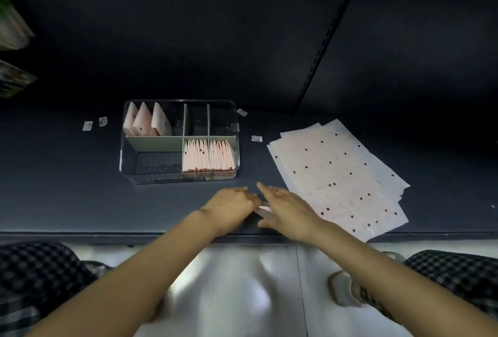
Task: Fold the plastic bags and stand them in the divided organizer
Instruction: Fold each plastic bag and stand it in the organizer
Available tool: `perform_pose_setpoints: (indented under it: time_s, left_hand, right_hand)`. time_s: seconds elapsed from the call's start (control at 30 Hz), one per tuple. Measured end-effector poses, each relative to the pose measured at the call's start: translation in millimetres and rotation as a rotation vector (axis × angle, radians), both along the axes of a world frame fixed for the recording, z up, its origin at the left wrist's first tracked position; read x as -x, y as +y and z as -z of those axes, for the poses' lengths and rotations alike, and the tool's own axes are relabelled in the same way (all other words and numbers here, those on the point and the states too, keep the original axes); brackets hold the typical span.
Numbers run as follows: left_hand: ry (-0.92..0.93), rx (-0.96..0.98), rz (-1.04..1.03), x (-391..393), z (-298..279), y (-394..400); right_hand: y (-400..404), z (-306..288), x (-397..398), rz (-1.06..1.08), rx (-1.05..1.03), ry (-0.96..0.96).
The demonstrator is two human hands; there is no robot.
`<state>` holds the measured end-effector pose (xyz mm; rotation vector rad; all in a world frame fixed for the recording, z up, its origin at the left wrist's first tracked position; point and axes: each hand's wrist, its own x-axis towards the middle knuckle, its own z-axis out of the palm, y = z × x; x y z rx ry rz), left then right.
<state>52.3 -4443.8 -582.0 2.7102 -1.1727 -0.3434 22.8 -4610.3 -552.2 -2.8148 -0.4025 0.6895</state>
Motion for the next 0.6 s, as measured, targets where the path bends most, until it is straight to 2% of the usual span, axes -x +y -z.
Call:
perform_pose_setpoints:
  time_s: [0.07, 0.13, 0.23, 0.3, 0.37, 0.43, 0.47, 0.5, 0.53, 0.6]
  left_hand:
    - [-0.007, -0.039, 0.003, -13.2, -27.0, 9.3]
    - [0.075, 0.029, -0.095, -30.0, -51.9, 25.6]
    - [0.337, 0.325, -0.265, -52.3, -69.6, 54.5]
    - [0.458, 0.438, -0.352, -58.8, -70.7, 73.6]
    - [0.546, 0.529, -0.429, -64.6, -68.4, 92.2]
    - [0.589, 0.62, -0.487, -73.7, -64.3, 109.1]
    - [0.559, 0.648, -0.523, -78.9, -61.3, 116.6]
    - [0.448, 0.626, -0.575, -84.8, -57.8, 124.2]
    - [0.257, 0.526, -0.64, -91.5, -53.1, 132.1]
    - [-0.134, 0.189, -0.735, -99.1, -44.4, 147.8]
  right_hand:
    - [12.0, -8.3, -10.1, -0.027, 0.041, -0.02]
    - [22.6, -23.0, -23.8, 0.041, -0.078, -0.025]
    - [38.0, -51.2, -48.4, 0.255, -0.46, 0.113]
    - [48.1, -66.7, -63.7, 0.351, -0.72, 0.234]
    - [58.0, -75.4, -79.3, 0.348, -0.748, 0.219]
    - [71.2, -79.0, -95.2, 0.31, -0.639, 0.094]
    - [79.3, -79.7, -102.7, 0.295, -0.599, 0.041]
    - [88.4, -79.7, -110.1, 0.295, -0.582, -0.001]
    - [98.1, -79.0, -118.0, 0.306, -0.566, -0.048]
    - [118.5, -74.8, -134.2, 0.33, -0.53, -0.186]
